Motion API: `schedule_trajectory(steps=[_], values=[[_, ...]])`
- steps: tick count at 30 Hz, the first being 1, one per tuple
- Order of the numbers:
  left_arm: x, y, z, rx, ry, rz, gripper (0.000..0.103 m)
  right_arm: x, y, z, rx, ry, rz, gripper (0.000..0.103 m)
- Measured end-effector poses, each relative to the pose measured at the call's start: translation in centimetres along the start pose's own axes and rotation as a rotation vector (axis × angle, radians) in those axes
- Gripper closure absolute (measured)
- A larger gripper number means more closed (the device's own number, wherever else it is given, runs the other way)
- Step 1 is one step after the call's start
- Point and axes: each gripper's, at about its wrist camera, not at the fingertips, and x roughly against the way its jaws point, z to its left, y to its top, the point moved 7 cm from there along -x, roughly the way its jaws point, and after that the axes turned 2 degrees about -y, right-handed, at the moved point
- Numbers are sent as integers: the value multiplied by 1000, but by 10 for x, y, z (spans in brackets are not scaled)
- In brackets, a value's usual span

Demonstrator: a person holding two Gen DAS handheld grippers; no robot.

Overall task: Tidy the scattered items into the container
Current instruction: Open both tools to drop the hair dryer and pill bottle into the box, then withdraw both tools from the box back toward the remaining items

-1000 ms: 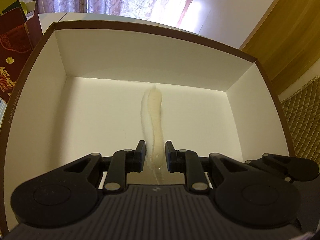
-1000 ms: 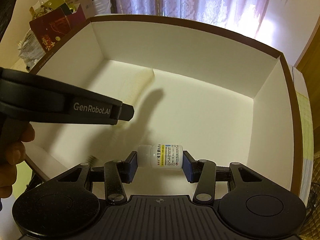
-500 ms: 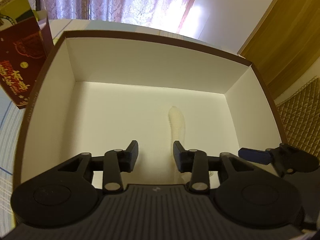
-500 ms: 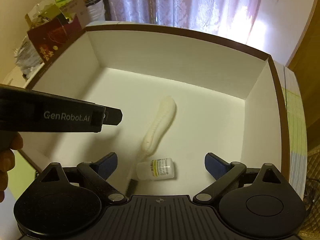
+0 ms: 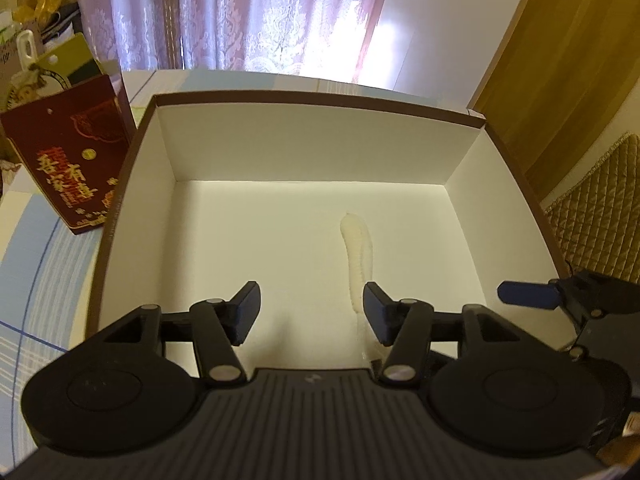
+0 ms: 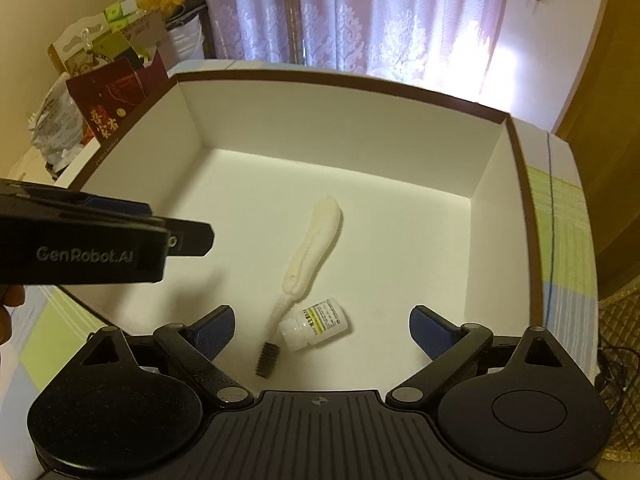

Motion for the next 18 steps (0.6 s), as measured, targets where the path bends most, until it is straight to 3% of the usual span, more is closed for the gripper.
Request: schedule_trajectory(steps=[18], values=[[81,-29,2,-46,36,-97,34,78,-15,16,-71,-32,-157,4]])
